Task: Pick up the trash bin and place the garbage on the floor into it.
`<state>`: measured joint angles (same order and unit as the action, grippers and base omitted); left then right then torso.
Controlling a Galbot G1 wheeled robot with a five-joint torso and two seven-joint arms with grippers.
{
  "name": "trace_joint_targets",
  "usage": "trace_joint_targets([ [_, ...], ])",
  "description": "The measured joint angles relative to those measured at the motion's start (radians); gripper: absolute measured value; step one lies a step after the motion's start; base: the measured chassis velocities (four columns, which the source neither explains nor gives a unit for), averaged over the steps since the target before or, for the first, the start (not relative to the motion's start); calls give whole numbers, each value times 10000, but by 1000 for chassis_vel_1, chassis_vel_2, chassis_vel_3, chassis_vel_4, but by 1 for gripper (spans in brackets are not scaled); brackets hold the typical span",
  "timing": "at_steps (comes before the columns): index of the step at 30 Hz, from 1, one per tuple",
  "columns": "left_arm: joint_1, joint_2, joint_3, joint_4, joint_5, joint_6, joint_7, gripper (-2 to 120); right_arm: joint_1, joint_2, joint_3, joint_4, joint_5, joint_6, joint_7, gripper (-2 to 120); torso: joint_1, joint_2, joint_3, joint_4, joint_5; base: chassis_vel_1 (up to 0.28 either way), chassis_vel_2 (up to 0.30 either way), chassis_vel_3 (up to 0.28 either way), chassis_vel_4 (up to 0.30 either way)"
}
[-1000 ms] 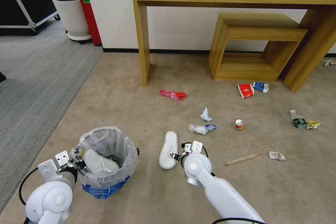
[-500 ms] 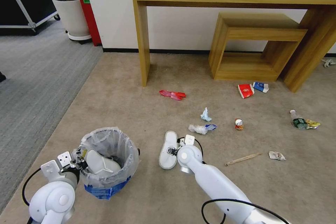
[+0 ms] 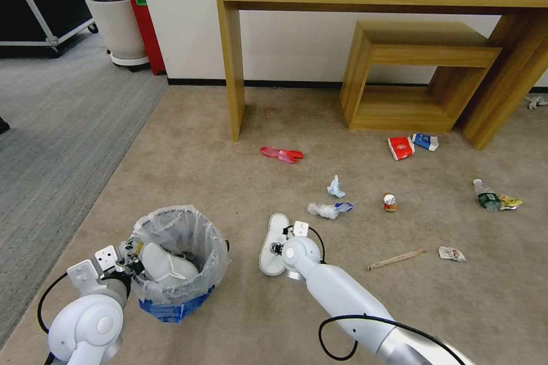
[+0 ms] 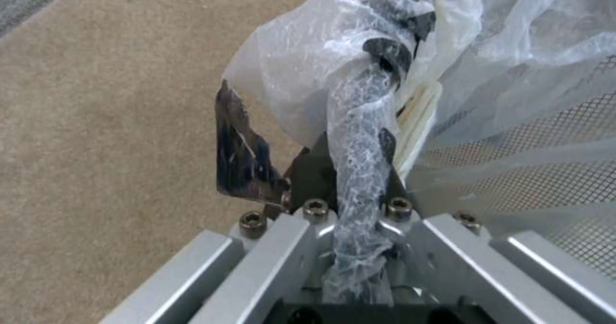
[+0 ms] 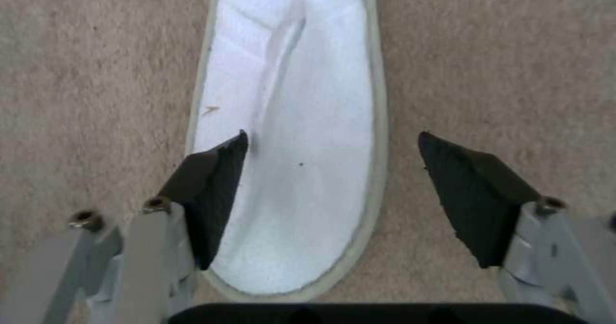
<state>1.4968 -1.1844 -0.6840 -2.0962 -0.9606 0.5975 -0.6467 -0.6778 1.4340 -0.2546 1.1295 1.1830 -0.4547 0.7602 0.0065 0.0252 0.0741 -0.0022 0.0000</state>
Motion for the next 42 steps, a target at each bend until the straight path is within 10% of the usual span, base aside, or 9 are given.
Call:
trace_joint_targets([
  [29,-14,47,275,-184,34,-169,187,0,133,846,-429,-1704,-1583,1346,-1269,0,0,0,0,1,1,0,0,0,0],
  [42,-100,134,215,-5,52,-194,192,0,-821,-831,-55,1095,-1431,2316,-2459,0,-1,0,0,0,3,0,0,0,0],
])
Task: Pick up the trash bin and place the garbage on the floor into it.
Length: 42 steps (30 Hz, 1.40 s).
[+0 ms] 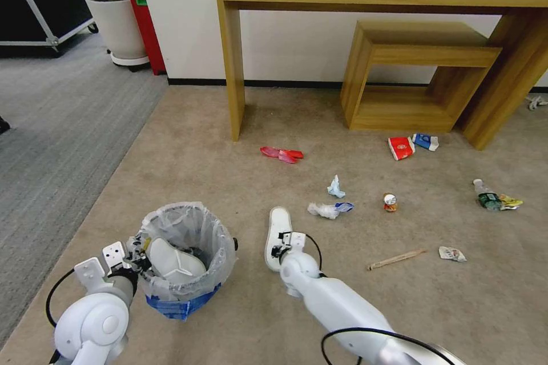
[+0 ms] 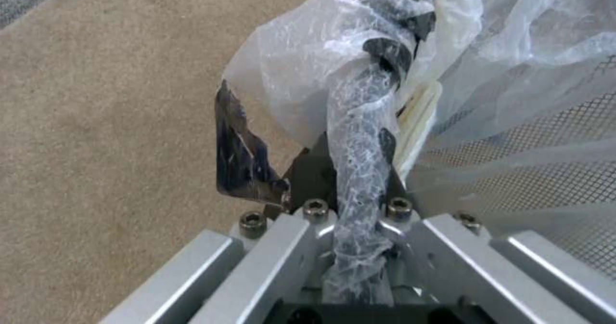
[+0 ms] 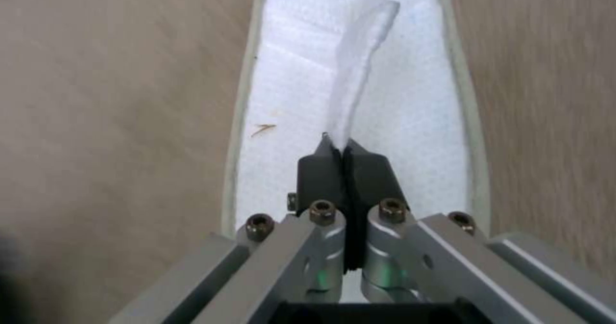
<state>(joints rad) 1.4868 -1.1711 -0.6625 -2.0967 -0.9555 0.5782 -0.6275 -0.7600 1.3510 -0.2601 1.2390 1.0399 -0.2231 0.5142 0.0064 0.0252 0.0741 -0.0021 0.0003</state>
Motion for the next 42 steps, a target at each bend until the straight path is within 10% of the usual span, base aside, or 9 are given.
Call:
trace_joint_targets([
  [17,-190,-235,242,133,192,-7,-48,0,-405,-3679,999,6093,609,3177,-4721,0,0,1,0,0,0,0,0,0,0],
  [42,-276,-420,336,-500,-55,175,-305,0,2634,-3444,-2831,5466,-102,4822,-7695,0,1,1,0,1,-3,0,0,0,0],
])
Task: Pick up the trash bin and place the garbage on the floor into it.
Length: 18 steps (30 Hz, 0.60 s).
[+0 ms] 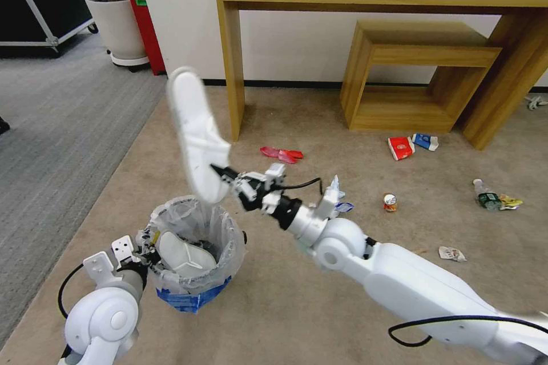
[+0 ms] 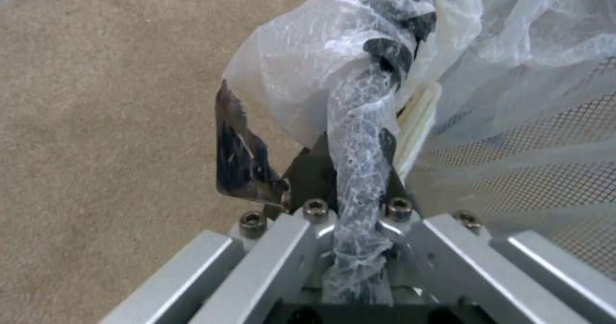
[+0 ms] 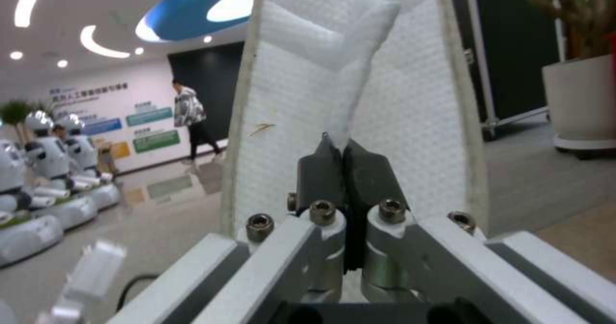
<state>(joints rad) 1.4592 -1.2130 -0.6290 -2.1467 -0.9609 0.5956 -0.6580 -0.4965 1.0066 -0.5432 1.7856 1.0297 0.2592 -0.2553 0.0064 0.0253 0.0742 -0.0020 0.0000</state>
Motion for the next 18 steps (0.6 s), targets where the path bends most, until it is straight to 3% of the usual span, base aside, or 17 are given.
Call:
trace_joint_targets([
  [10,168,-107,-184,-329,-23,17,-18,0,517,1594,-1602,-1974,-1314,501,-99,0,0,0,1,-1,-1,0,0,0,0],
  [18,300,-141,-275,-483,-13,18,0,0,398,1852,-1758,-2828,-2070,806,-103,0,0,0,0,-2,0,0,0,0,0],
])
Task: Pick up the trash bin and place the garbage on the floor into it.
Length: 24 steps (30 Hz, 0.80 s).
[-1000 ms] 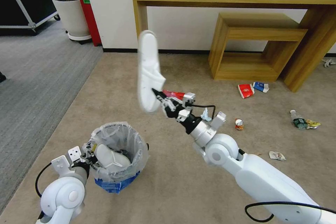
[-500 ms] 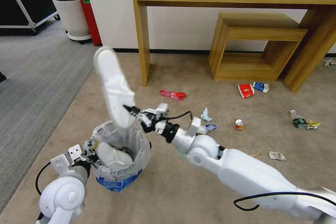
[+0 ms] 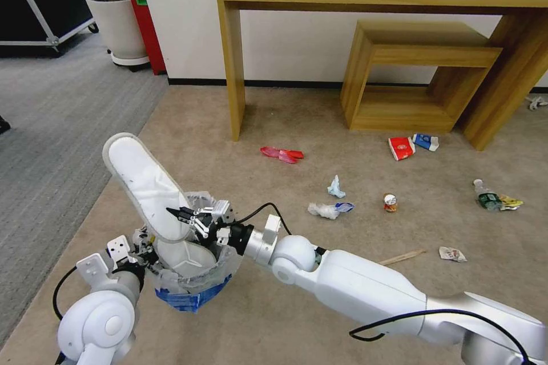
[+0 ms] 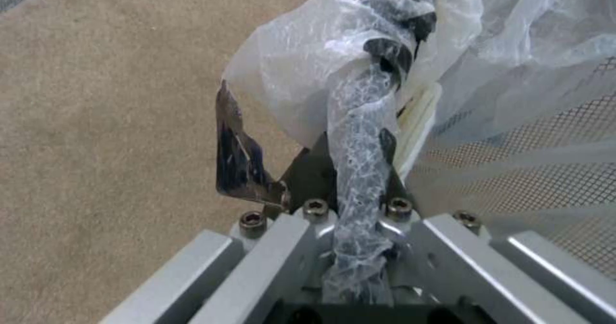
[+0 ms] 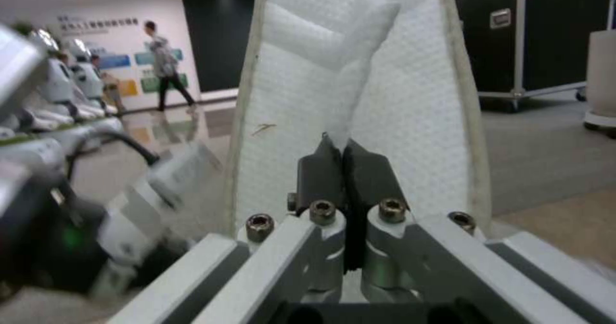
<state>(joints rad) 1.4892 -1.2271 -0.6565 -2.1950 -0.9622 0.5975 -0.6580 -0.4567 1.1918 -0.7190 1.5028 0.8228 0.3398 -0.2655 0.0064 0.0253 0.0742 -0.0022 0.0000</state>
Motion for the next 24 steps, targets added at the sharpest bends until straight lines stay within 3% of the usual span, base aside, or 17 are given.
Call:
trace_joint_targets([
  [21,49,8,-43,-30,-1,-3,35,0,-146,275,-142,-790,-1104,321,166,0,1,0,0,1,0,0,0,0,0],
  [24,44,-12,-39,-30,-1,-5,39,0,-231,202,-116,-790,-1253,285,237,12,0,0,0,1,1,0,0,0,0],
])
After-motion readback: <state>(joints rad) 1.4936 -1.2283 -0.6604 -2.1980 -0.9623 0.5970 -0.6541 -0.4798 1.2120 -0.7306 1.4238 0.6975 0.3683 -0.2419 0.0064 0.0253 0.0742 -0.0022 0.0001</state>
